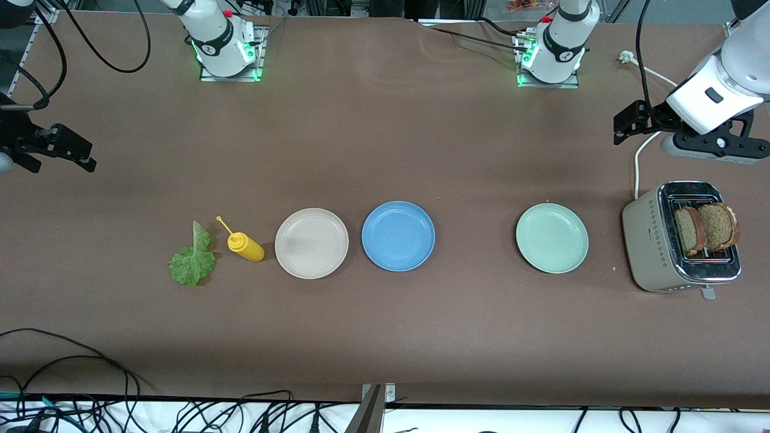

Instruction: Make sandwich in blue plate with both arms

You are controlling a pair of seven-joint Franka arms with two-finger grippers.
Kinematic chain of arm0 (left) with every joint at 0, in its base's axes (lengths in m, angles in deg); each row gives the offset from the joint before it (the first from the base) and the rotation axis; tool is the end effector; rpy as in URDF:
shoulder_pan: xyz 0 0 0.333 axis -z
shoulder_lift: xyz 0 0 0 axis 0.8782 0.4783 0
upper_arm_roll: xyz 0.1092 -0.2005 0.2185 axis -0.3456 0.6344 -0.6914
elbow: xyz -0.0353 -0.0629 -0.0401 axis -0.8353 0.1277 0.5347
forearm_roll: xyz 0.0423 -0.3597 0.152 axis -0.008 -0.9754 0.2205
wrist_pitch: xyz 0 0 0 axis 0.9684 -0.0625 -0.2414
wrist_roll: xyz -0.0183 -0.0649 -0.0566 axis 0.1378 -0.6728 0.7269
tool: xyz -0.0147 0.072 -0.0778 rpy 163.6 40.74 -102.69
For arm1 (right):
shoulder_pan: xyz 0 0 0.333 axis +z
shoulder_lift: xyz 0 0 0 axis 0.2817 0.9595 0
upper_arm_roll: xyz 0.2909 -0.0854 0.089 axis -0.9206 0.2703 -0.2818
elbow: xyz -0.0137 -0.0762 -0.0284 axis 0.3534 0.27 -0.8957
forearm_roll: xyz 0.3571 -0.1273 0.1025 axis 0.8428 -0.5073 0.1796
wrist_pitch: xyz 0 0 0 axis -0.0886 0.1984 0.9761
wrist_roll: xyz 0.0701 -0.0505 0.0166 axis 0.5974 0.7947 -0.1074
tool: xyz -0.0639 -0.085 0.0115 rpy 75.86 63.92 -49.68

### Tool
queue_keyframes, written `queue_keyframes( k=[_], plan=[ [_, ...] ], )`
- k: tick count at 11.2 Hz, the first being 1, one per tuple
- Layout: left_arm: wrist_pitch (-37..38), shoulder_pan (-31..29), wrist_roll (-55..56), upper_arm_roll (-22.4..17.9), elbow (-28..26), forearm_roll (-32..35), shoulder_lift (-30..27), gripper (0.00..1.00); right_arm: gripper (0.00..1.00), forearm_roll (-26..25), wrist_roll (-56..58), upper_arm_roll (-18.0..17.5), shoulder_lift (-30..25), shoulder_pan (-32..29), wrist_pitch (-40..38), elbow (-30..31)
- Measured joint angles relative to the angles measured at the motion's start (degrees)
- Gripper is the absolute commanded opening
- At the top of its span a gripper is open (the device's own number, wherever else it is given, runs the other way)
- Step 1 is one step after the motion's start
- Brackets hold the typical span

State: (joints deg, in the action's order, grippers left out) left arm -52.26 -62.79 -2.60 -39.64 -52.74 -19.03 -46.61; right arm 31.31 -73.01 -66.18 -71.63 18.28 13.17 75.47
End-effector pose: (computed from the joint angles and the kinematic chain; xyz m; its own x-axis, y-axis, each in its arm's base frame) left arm 0.5429 -0.0646 0.6038 0.9896 -0.1197 -0.0791 -0.1200 -0.9928 0.0016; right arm 0.5790 -0.0088 0.6104 0.9949 0.0300 0.0965 0.0291 -0.9995 0.0107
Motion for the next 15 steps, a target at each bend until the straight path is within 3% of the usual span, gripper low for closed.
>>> queue_keyframes(
  k=[15],
  plan=[
    [0.6,-3.5,0.0,-0.1,0.0,0.0,1.3,1.00,1.00,0.0,0.0,0.0,0.0,0.0,-0.4,0.0]
  ],
)
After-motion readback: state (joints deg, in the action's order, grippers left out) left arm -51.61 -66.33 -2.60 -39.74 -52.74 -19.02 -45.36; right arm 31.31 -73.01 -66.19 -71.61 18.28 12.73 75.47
